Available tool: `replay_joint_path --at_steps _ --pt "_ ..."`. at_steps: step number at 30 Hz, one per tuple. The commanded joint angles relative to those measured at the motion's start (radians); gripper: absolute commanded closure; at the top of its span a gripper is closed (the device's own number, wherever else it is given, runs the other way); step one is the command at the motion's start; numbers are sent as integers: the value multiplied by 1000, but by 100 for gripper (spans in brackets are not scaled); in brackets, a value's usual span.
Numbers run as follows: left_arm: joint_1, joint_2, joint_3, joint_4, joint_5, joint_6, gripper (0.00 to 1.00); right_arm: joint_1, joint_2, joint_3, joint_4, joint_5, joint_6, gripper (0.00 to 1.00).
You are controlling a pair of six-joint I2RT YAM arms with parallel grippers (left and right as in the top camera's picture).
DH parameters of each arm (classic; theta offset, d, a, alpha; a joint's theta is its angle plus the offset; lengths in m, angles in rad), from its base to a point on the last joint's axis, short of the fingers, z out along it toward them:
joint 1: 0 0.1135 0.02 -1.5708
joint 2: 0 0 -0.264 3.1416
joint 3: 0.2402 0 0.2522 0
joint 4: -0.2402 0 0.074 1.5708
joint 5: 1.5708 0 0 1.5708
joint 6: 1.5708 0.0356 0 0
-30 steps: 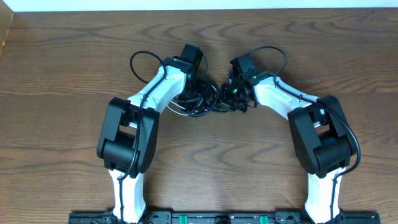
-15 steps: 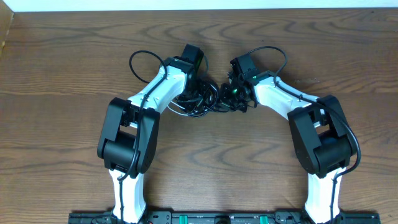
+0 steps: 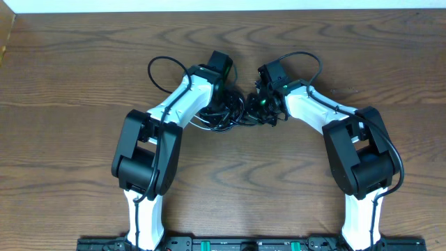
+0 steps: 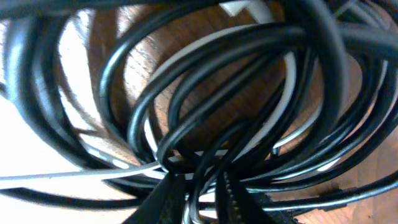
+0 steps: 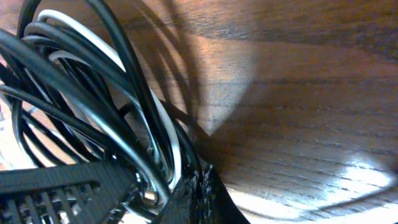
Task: Untangle cables
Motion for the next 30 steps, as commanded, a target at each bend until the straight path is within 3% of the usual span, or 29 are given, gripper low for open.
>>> replay_joint_path --at_steps 1,4,10,23,30 --pt "-11 37 -4 -3 -25 -20 85 6 26 -33 -12 72 -4 98" --pt "-10 37 -4 -5 -24 -19 92 6 26 -33 -12 72 -4 98" --pt "-9 37 -3 -22 -10 -19 93 6 26 -33 -12 72 -4 99" --pt "73 35 -3 -21 315 42 93 11 26 -33 -11 72 -4 99" --pt "118 35 -3 -21 398 61 93 11 26 -33 -12 72 -4 99"
